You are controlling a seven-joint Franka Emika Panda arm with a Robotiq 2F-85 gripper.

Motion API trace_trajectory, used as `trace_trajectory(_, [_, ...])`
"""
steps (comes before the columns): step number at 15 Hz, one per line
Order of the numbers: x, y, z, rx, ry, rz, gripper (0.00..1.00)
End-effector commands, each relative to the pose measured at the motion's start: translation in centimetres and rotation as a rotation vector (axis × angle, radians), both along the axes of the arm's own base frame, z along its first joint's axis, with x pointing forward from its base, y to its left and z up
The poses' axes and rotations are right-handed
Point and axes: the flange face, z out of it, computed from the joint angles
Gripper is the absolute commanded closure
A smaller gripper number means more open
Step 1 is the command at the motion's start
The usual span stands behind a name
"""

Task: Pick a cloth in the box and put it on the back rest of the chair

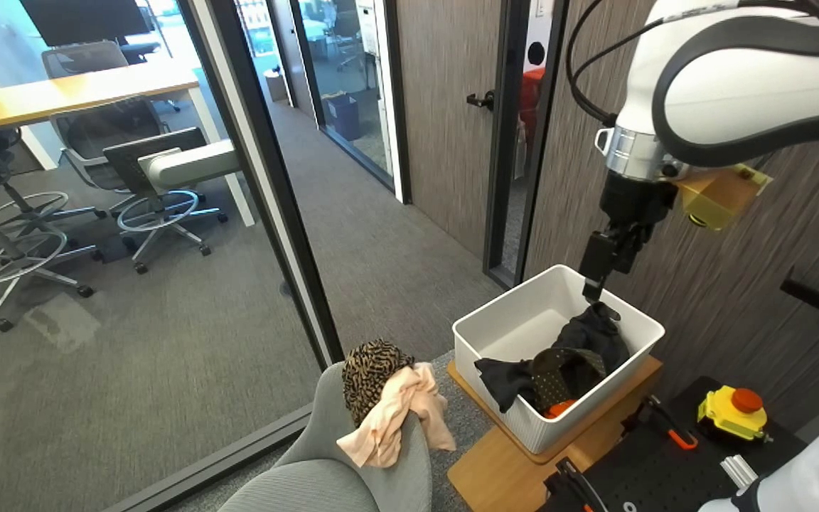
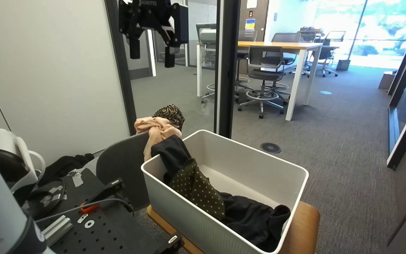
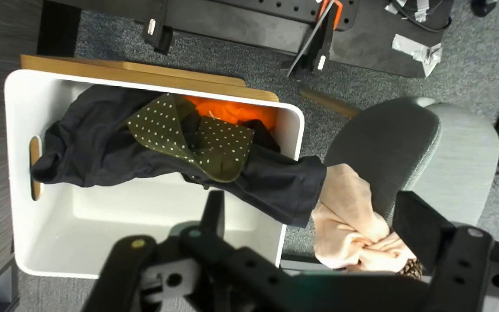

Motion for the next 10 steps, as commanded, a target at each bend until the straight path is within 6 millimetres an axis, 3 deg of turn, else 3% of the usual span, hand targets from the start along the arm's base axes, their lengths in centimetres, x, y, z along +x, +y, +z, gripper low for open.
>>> trace_trajectory(1, [-0.97,-1.72,0.22,0.000,-0.075,-0.049,0.00])
trace_trajectory(10, [-0.72,-1.88,-0.39,0.023,-0.038,-0.049,0.00])
